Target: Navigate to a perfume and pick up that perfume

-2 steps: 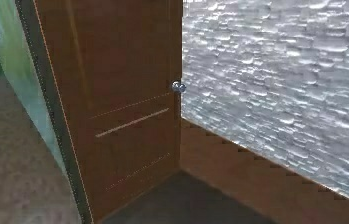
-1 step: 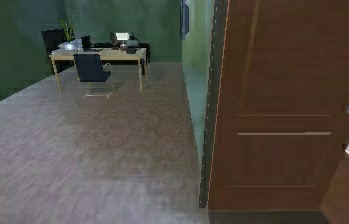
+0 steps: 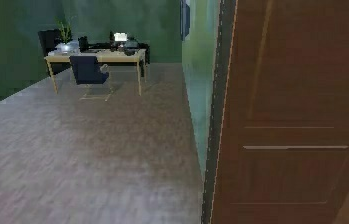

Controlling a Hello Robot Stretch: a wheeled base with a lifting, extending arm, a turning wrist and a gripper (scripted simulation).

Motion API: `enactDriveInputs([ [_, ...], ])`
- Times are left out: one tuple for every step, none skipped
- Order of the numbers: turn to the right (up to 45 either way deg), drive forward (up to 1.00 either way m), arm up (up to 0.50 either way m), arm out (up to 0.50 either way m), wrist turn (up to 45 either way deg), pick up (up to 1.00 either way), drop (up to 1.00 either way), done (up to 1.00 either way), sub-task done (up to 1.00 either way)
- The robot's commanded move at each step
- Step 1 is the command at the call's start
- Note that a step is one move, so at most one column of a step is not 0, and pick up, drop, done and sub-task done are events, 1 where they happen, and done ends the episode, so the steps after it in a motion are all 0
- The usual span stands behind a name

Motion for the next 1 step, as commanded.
enactDriveInputs([
  [45.0, 0.00, 0.00, 0.00, 0.0, 0.00, 0.00, 0.00, 0.00],
])
